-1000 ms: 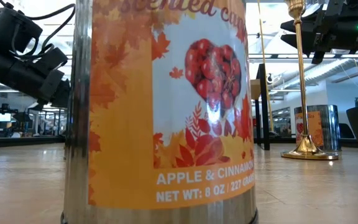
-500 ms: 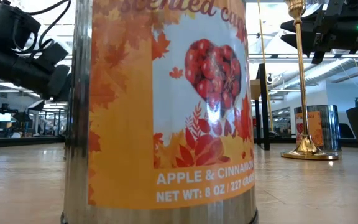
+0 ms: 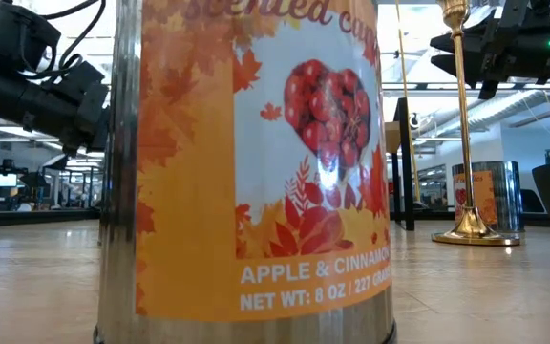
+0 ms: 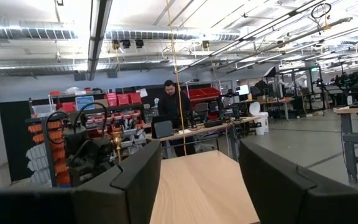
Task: Pick & Place candle stick holders
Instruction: Put the left gold candle holder on the shelf
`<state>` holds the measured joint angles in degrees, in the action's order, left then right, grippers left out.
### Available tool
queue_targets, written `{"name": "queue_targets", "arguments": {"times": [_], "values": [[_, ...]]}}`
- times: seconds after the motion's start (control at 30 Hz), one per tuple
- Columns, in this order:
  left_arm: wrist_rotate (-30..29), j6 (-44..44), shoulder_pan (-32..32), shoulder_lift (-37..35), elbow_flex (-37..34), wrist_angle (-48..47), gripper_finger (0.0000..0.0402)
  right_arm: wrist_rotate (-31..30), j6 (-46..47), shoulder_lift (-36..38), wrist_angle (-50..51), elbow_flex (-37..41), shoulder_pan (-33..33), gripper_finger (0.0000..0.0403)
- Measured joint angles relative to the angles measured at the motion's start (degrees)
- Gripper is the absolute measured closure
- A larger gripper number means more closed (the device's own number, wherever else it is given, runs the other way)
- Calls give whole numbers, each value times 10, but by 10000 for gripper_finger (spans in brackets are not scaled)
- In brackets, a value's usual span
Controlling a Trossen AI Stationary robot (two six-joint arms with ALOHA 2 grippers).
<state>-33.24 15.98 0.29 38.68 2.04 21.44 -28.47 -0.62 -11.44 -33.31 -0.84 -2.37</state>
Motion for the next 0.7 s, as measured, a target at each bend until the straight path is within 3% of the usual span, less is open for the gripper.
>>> {"name": "queue_targets", "arguments": {"times": [0.3,0.5,0.7], "values": [[1,-38,-51,0,23,114,386,0,0,0,8,0,0,190],[-3,-88,-108,1,129,19,387,0,4,0,43,0,0,190],[-78,-135,-125,35,261,-60,387,0,54,0,80,0,0,190]]}}
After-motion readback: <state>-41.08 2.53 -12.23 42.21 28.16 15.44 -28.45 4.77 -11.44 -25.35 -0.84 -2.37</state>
